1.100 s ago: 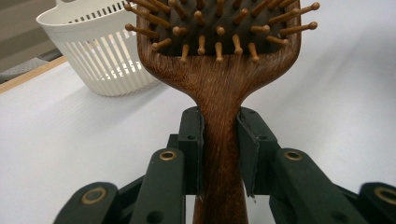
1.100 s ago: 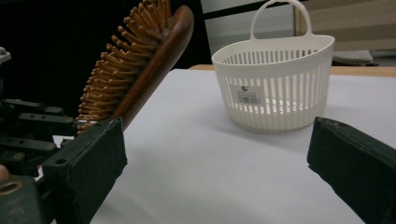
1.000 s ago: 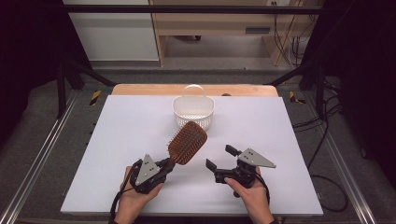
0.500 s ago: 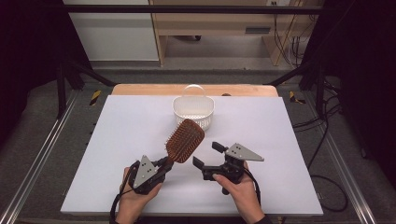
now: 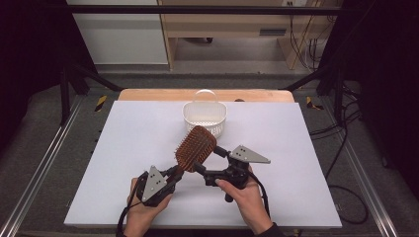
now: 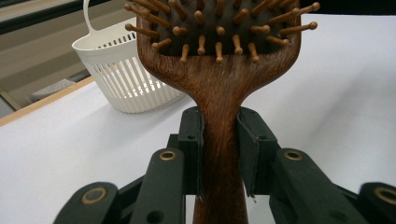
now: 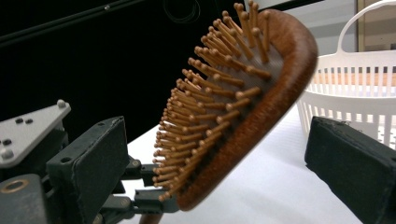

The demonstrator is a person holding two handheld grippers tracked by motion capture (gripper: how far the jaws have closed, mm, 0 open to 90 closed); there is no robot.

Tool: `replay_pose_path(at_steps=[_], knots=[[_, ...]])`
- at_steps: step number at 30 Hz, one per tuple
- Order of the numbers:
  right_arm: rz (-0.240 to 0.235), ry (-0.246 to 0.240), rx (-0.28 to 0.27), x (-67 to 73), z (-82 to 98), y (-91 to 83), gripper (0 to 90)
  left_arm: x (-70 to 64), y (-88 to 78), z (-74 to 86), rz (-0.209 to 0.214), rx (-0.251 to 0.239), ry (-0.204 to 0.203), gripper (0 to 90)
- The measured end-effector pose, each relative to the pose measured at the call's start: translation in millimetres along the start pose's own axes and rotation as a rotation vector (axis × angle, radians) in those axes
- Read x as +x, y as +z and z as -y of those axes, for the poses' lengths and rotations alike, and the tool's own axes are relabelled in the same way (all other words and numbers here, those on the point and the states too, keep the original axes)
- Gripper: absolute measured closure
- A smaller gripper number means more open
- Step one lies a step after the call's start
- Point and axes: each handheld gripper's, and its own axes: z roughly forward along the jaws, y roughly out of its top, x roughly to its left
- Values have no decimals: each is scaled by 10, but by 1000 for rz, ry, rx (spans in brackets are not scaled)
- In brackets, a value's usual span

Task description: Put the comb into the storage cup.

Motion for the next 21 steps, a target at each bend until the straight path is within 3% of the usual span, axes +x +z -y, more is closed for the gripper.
replay_pose_path(at_steps=[13, 21], knots=[[-53, 92, -18, -54, -160, 122, 178, -31, -9, 2, 4, -11, 21, 721], [-77, 145, -14, -85, -204, 204, 273, -23, -28, -9, -4, -26, 13, 721]])
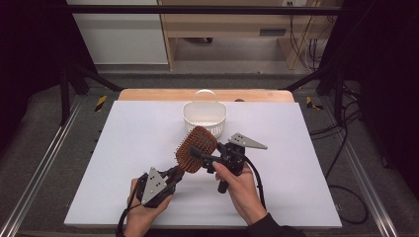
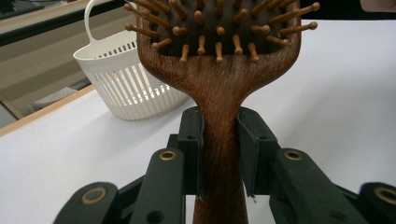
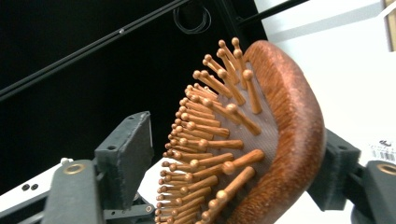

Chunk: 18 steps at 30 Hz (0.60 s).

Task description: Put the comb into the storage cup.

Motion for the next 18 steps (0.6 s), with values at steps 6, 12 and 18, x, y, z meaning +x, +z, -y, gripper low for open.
replay_pose_path(at_steps=[6, 12, 18], knots=[[-17, 27, -6, -16, -13, 15, 321, 2, 6, 18, 10, 1, -7, 721], [5, 10, -9, -8, 7, 45, 396, 47, -2, 31, 9, 1, -5, 721], [-20, 54, -46, -4, 6, 81, 466, 80, -6, 41, 14, 3, -32, 722]])
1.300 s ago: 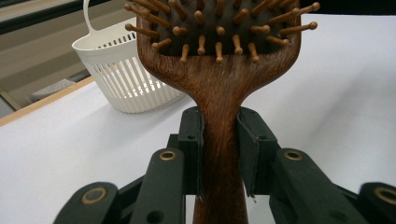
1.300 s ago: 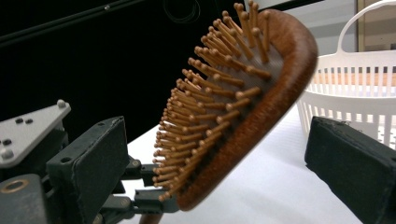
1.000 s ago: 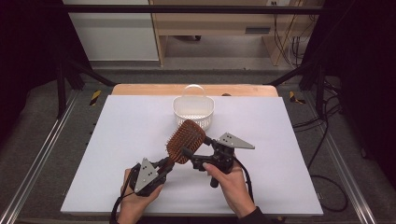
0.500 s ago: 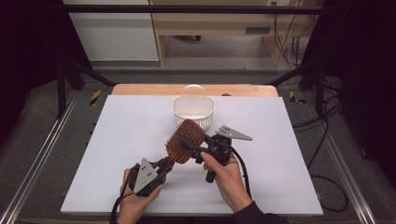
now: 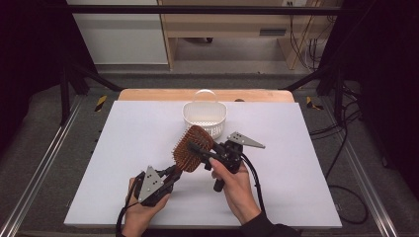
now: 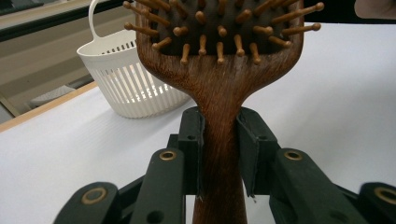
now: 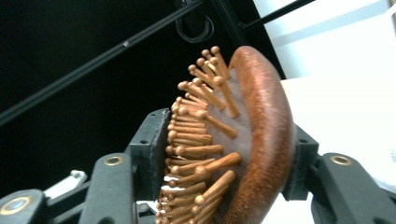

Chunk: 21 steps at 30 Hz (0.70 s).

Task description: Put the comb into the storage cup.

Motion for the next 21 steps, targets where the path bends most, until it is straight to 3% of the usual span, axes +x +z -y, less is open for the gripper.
replay_pose_path(at_steps=[4, 7, 15, 21], knots=[[-1, -7, -2, 25, 14, 9, 495, 16, -4, 1, -2, 0, 4, 722], [-6, 13, -8, 10, 8, 24, 507, 21, -16, -5, 1, 7, -15, 722], [-3, 2, 10, 44, -8, 99, 531, 85, -10, 29, 32, 7, -88, 719], [4, -15, 18, 103, -59, 143, 532, 108, -18, 35, 18, -17, -130, 705]])
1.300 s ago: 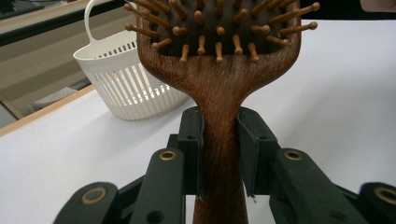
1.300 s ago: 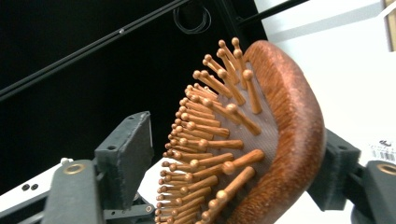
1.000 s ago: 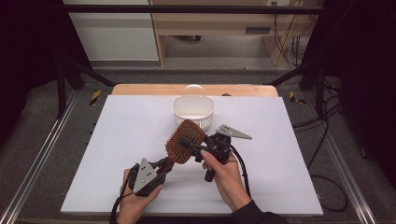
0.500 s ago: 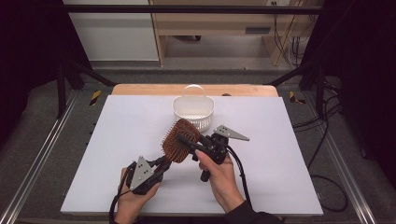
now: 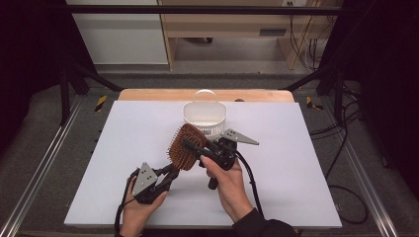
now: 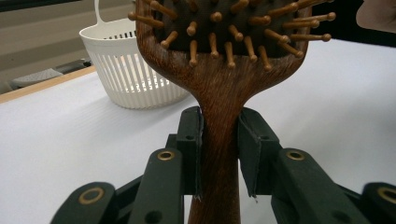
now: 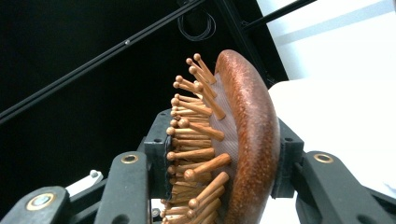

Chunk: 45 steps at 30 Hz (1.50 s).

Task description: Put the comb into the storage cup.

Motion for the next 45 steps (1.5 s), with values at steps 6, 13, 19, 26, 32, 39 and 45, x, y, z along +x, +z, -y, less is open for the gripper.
replay_pose_path(at_steps=[6, 13, 19, 26, 32, 39, 45], knots=[[37, -9, -35, -52, -254, 28, 531, 37, -19, 45, -55, -45, -95, 421], [123, -25, -73, -195, -551, 97, 528, 165, -95, 58, -185, -82, -169, 172], [139, -7, -81, -261, -635, 205, 527, 275, -306, 133, -262, -120, -226, 71], [145, -10, -91, -312, -694, 292, 526, 460, -455, 264, -342, -136, -235, 52], [153, 4, -97, -372, -704, 327, 525, 584, -472, 330, -350, -170, -220, 44], [156, 2, -118, -397, -809, 330, 524, 562, -465, 329, -355, -173, -206, 44], [162, -5, -134, -393, -895, 357, 523, 588, -475, 351, -367, -194, -206, 40]])
